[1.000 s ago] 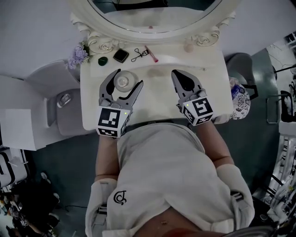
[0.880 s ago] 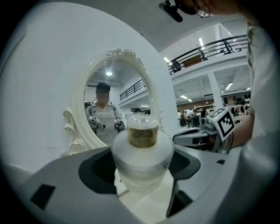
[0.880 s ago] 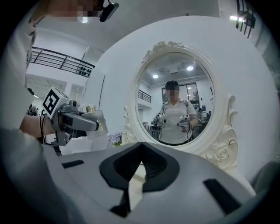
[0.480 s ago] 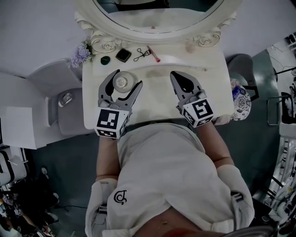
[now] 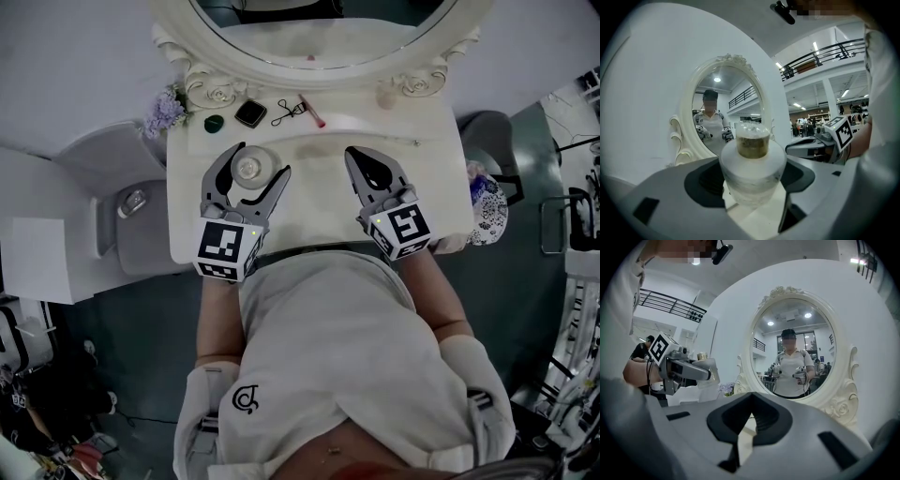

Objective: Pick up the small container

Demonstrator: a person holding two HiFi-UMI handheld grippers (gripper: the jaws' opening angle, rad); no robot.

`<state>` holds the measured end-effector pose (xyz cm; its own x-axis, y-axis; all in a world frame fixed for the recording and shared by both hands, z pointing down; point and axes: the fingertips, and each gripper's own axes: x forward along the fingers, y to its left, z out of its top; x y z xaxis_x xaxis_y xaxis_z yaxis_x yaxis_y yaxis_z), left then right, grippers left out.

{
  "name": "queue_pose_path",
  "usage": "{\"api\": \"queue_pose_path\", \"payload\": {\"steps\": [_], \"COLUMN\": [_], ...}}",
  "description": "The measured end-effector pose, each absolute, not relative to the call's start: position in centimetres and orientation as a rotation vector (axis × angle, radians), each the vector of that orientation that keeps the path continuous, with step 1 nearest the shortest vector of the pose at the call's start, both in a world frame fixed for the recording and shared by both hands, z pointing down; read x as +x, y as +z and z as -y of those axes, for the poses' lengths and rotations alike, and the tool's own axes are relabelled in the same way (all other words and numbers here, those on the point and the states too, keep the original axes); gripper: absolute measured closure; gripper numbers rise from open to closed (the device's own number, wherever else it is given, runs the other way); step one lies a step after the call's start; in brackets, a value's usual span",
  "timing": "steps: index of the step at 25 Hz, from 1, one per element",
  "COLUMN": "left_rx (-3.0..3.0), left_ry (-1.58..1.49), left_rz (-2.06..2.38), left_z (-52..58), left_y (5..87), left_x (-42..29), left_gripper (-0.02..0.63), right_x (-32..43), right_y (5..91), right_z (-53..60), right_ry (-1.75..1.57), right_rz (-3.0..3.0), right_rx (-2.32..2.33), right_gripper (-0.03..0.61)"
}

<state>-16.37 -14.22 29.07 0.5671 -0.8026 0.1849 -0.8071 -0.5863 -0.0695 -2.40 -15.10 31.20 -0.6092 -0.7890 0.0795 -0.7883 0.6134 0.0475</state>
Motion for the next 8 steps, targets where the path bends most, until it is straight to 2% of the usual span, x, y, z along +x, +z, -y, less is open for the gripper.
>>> {"api": "queue_pose_path", "payload": {"steps": [8], "left_rx": [2.768], "left_ry": [0.307], "left_rz": [1.401], "left_z": [14.48], "left_y": [29.37], "left_x": [-16.45], "left_gripper": [0.267], "right_x": [-2.78], "right_y": [31.1], "right_z": [15.11], "right_ry": [-0.028], "right_rz": [2.743], "right_rx": [1.34], "right_gripper": [0.574]}}
